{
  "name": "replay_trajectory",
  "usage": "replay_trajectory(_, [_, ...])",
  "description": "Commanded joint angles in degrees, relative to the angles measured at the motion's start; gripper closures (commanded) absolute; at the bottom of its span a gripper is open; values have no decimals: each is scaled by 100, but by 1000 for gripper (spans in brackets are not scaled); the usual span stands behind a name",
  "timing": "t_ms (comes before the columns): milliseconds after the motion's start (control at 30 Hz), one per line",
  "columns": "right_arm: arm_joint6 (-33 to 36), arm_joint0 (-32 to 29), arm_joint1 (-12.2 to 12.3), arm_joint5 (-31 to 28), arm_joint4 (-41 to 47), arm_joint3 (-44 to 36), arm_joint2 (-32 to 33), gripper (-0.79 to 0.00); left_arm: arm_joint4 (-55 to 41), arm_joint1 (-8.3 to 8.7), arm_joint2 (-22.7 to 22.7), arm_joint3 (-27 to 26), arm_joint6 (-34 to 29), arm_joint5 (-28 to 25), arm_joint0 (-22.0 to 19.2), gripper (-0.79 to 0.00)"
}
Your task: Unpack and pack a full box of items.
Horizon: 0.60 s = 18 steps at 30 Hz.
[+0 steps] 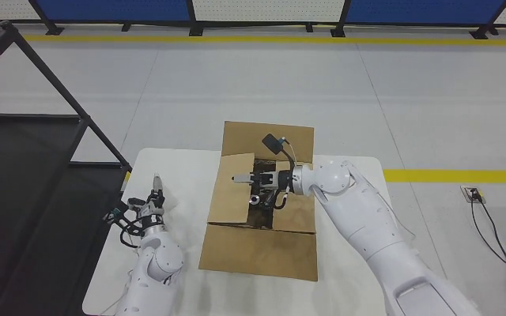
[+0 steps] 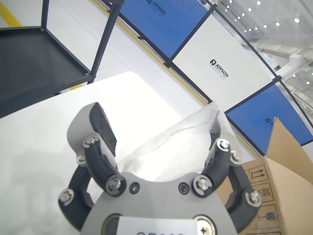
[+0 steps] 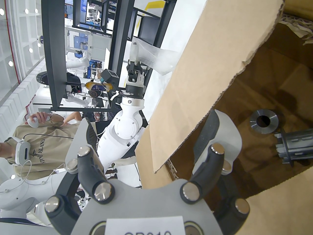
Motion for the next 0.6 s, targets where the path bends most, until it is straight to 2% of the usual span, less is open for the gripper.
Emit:
replay_trajectory(0, [-22, -4, -4, -25, 25, 11, 9, -785, 24, -4, -6, -143, 94, -48, 57, -785])
replay_trajectory(267, [128, -50, -14, -188, 171, 11, 30, -785, -319, -40, -132, -795, 476, -345, 346, -785])
replay_trajectory(567, [-59, -4, -123, -219, 419, -198, -34, -785, -809, -42, -412, -1153, 672, -1099, 671, -785])
